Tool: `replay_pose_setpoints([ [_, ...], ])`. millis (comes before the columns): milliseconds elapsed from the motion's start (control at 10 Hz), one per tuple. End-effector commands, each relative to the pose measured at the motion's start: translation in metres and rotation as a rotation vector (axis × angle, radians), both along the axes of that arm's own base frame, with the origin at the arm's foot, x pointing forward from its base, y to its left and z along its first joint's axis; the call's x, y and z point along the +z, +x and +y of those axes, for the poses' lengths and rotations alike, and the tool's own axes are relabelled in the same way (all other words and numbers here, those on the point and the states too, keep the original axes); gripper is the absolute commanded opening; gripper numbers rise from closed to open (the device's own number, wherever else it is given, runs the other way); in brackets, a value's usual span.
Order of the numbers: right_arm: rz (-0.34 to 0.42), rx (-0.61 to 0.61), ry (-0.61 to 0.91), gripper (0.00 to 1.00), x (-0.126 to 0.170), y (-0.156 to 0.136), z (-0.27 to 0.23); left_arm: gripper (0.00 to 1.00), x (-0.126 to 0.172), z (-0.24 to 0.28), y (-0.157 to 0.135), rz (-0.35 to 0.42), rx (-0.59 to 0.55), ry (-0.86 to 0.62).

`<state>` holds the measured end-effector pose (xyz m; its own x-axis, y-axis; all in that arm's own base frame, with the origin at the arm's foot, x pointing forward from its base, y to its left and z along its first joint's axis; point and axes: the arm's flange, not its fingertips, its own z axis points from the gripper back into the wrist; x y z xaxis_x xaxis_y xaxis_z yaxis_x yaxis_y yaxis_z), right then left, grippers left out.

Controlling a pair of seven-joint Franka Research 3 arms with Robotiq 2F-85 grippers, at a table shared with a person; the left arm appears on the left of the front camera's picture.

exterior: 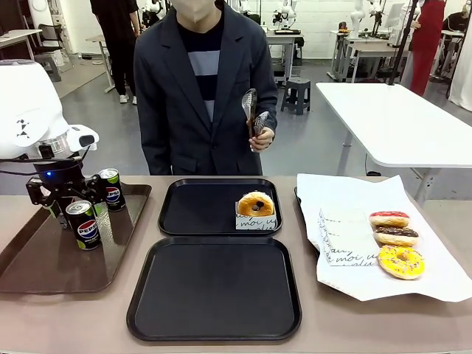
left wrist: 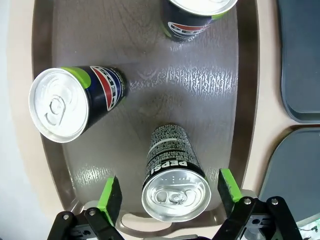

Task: Set up donuts and drinks on trays.
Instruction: Pick up one Pepsi coke and place it on the Flat Tray.

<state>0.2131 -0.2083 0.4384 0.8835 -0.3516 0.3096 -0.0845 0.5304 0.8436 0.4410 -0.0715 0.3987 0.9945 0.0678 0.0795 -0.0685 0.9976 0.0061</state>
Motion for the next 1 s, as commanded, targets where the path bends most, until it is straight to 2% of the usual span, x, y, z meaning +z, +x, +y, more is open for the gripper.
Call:
replay_pose_setpoints([
  [0, -0.006, 0.002, 0.008, 1.00, -0.001, 0.000, -0.001, 1.00, -0.008, -0.006, 0.002, -0.023, 0.013, -0.018],
  [200, -0.006, 0.002, 0.008, 1.00, -0.001, 0.000, -0.001, 1.00, -0.010, -0.010, 0.010, -0.003, 0.013, -0.013],
  [700, -0.006, 0.002, 0.008, 1.00, -0.001, 0.000, -0.001, 1.00, -0.020, -0.012, 0.009, 0.007, 0.026, 0.009],
  [800, -0.006, 0.002, 0.008, 1.00, -0.001, 0.000, -0.001, 0.95, -0.019, -0.012, 0.011, 0.011, 0.023, 0.015],
  [900, -0.006, 0.002, 0.008, 1.00, -0.001, 0.000, -0.001, 0.81, -0.019, -0.012, 0.011, 0.005, 0.023, 0.020],
])
